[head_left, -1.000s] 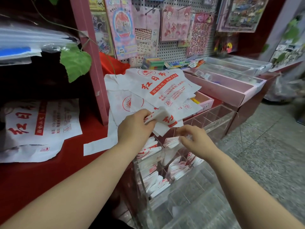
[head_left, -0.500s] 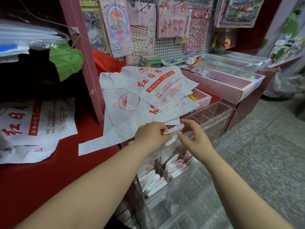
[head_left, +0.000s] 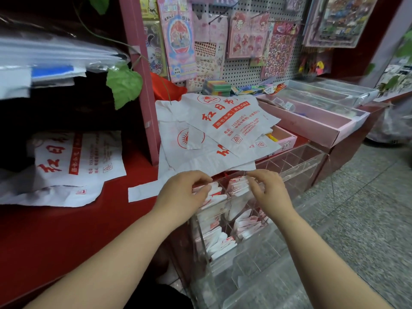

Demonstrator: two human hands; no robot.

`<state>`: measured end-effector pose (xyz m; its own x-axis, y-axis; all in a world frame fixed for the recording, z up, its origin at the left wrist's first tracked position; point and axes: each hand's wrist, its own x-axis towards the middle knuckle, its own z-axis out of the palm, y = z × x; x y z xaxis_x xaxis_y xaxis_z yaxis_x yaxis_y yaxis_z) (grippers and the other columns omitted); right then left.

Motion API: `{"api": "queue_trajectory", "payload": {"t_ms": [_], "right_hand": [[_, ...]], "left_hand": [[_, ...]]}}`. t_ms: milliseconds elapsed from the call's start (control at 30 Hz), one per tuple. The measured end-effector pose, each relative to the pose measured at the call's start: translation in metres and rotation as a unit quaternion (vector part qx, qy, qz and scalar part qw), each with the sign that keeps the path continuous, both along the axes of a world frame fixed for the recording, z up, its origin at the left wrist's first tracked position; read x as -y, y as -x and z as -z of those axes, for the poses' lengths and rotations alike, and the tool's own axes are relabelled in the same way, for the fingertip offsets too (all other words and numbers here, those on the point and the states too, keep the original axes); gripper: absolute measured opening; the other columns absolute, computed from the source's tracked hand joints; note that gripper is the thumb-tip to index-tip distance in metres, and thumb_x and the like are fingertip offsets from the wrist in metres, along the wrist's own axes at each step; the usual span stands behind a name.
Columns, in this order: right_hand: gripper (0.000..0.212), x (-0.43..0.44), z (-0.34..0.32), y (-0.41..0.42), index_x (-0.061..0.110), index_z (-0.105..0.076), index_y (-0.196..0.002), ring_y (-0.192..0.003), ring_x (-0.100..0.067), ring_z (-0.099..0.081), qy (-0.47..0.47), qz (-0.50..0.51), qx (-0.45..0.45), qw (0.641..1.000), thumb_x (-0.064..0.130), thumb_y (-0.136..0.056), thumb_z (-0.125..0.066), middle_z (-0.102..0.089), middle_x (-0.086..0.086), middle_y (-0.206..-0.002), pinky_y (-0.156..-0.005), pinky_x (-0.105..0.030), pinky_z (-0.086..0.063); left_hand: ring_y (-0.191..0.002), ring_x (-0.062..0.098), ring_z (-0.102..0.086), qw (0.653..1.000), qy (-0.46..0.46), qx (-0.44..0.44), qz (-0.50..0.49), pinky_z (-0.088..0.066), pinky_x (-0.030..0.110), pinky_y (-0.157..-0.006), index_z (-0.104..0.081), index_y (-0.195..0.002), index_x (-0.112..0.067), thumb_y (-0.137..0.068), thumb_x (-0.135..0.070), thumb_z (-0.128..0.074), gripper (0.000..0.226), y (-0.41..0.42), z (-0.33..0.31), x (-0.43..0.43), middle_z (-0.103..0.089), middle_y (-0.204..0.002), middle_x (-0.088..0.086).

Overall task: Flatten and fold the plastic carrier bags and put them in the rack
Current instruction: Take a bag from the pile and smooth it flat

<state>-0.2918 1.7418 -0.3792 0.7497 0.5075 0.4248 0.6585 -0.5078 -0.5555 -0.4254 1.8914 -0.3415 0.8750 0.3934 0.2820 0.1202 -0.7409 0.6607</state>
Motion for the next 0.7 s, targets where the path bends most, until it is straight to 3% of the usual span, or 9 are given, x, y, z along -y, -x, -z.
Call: {"api": "queue_trajectory", "payload": {"t_ms": [100,200,300,400,467,533,600,700], "right_hand": [[0.023,0.0,-0.01,0.011,0.002,-0.064,-0.108,-0.106,-0.026,-0.049,-0.015,0.017,0.019,1.0,0.004,-0.088,-0.053,-0.063,-0.011,-0.111,-0.089,-0.027,-0.032],[0.019,-0.016,-0.02,0.033,0.001,-0.068,-0.101,-0.1,-0.029,-0.054,-0.029,-0.013,0.042,0.999,0.0,-0.085,-0.057,-0.066,-0.013,-0.102,-0.082,-0.022,-0.03],[0.019,-0.051,-0.025,0.07,0.0,-0.07,-0.091,-0.089,-0.031,-0.06,-0.016,-0.073,0.061,0.995,0.008,-0.079,-0.058,-0.068,-0.014,-0.091,-0.08,-0.022,-0.034],[0.022,-0.095,-0.025,0.108,0.002,-0.071,-0.084,-0.078,-0.029,-0.066,0.011,-0.151,0.073,0.986,0.011,-0.067,-0.06,-0.07,-0.013,-0.083,-0.072,-0.018,-0.038],[0.022,-0.124,-0.023,0.129,0.005,-0.07,-0.089,-0.081,-0.028,-0.067,0.045,-0.197,0.087,0.976,0.015,-0.071,-0.063,-0.07,-0.011,-0.088,-0.072,-0.02,-0.043],[0.027,-0.154,-0.022,0.145,0.008,-0.065,-0.109,-0.102,-0.025,-0.06,0.079,-0.218,0.071,0.97,0.019,-0.084,-0.062,-0.065,-0.007,-0.11,-0.083,-0.023,-0.04],[0.036,-0.185,-0.019,0.16,0.014,-0.055,-0.123,-0.117,-0.019,-0.049,0.119,-0.237,0.065,0.962,0.025,-0.088,-0.057,-0.056,-0.002,-0.125,-0.092,-0.022,-0.034],[0.041,-0.234,-0.023,0.181,0.015,-0.046,-0.13,-0.122,-0.018,-0.042,0.127,-0.213,0.063,0.967,0.029,-0.091,-0.051,-0.049,-0.001,-0.132,-0.092,-0.026,-0.035]], "left_hand": [[-0.083,-0.012,-0.05,0.999,-0.02,0.019,-0.019,-0.032,0.0,-0.076,-0.067,-0.085,-0.028,-0.084,-0.029,-0.059,0.008,0.053,0.005,-0.02,-0.055,-0.08,-0.028],[-0.083,-0.007,-0.052,0.995,-0.032,0.009,-0.097,-0.032,-0.001,-0.077,-0.071,-0.083,-0.024,-0.07,-0.049,-0.046,0.038,0.112,0.014,-0.047,-0.053,-0.079,-0.031],[-0.083,0.0,-0.057,0.982,-0.076,-0.013,-0.172,-0.037,0.012,-0.078,-0.073,-0.081,-0.016,-0.071,-0.043,-0.049,0.038,0.173,0.025,-0.079,-0.06,-0.08,-0.021],[-0.096,0.028,-0.065,0.948,-0.144,-0.08,-0.271,-0.046,0.043,-0.081,-0.073,-0.091,-0.009,-0.074,-0.021,-0.074,0.022,0.224,0.033,-0.113,-0.069,-0.098,0.007],[-0.122,0.03,-0.049,0.924,-0.143,-0.156,-0.318,-0.035,0.045,-0.1,-0.061,-0.12,-0.011,-0.083,-0.025,-0.065,0.039,0.248,0.029,-0.126,-0.055,-0.129,0.013],[-0.14,0.016,-0.02,0.904,-0.138,-0.233,-0.33,-0.013,0.033,-0.113,-0.031,-0.142,-0.023,-0.093,-0.045,-0.039,0.054,0.268,0.032,-0.139,-0.025,-0.151,0.0],[-0.143,0.01,-0.003,0.903,-0.128,-0.262,-0.315,-0.003,0.029,-0.114,-0.014,-0.146,-0.029,-0.094,-0.053,-0.024,0.058,0.278,0.031,-0.146,-0.008,-0.155,-0.006],[-0.142,0.008,0.005,0.908,-0.123,-0.266,-0.3,0.003,0.031,-0.114,-0.009,-0.147,-0.029,-0.093,-0.057,-0.02,0.062,0.28,0.033,-0.15,-0.001,-0.155,-0.006]]}}
